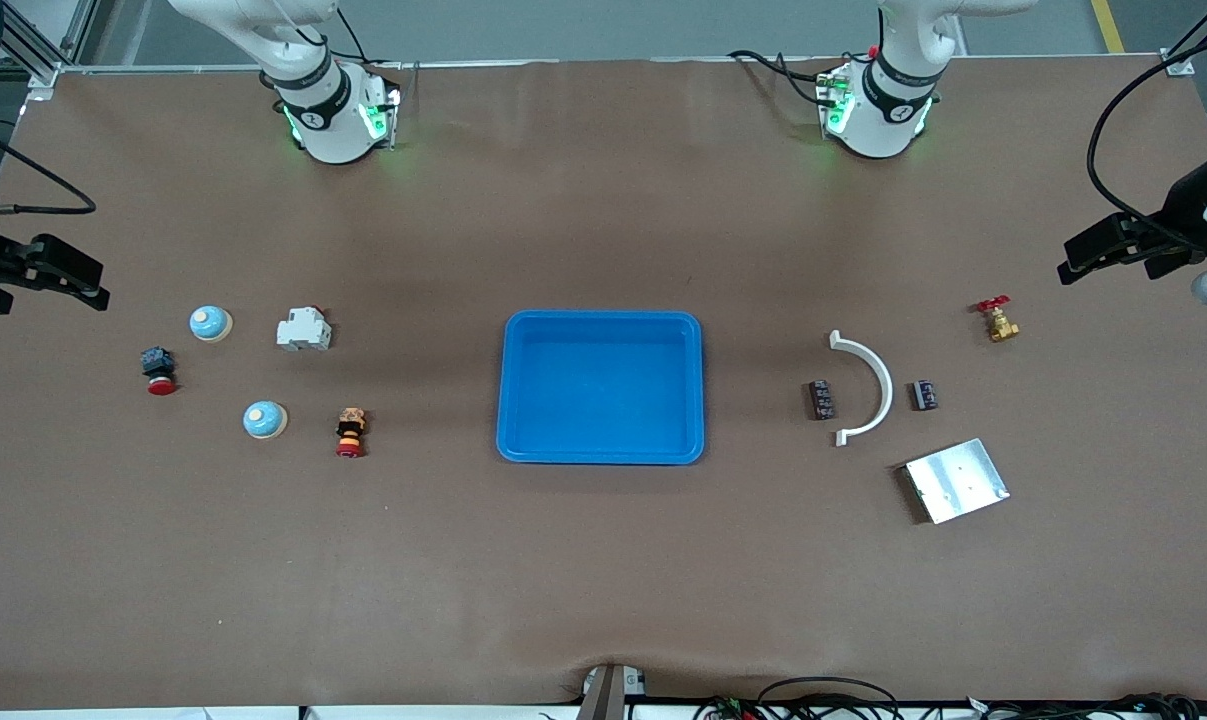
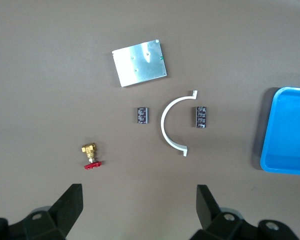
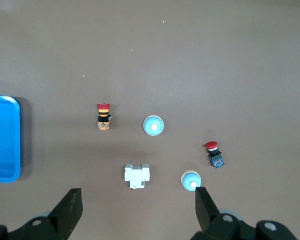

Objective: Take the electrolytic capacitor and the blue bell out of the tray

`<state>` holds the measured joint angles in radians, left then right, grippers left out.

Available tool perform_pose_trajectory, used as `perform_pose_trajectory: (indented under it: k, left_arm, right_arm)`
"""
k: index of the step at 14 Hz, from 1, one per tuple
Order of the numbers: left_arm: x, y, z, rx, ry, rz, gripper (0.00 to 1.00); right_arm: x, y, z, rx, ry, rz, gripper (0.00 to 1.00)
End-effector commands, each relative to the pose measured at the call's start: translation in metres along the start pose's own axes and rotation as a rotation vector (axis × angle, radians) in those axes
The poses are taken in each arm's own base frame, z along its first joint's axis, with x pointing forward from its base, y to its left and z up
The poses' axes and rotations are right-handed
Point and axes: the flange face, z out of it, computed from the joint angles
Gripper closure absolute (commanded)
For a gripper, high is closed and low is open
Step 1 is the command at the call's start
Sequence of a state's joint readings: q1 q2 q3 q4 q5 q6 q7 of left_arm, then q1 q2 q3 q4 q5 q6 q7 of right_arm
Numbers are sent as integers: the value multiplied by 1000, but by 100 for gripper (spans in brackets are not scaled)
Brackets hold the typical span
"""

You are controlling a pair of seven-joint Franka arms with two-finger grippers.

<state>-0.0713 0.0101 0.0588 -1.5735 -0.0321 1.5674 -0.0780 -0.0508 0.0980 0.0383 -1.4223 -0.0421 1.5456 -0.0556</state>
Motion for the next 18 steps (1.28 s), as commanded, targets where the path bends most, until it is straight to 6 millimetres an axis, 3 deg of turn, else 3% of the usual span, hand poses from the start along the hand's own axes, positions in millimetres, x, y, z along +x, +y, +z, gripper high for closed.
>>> perform_pose_trajectory:
  k: [1,6,14,18]
  left_arm:
    - [0,-1,-3,19,-2,16,0]
    - [0,-1,-3,19,-1,15,0]
    - [0,-2,-3,19,1,13,0]
    - [0,-2,-3,19,-1,13,0]
  right_arm:
    - [-9,0,-7,1,7,11,0]
    - [-13,10,-18,44,28,62,0]
    - [-16,34,-12,102,16,116,0]
    - [-16,33,-13,103,20,113,0]
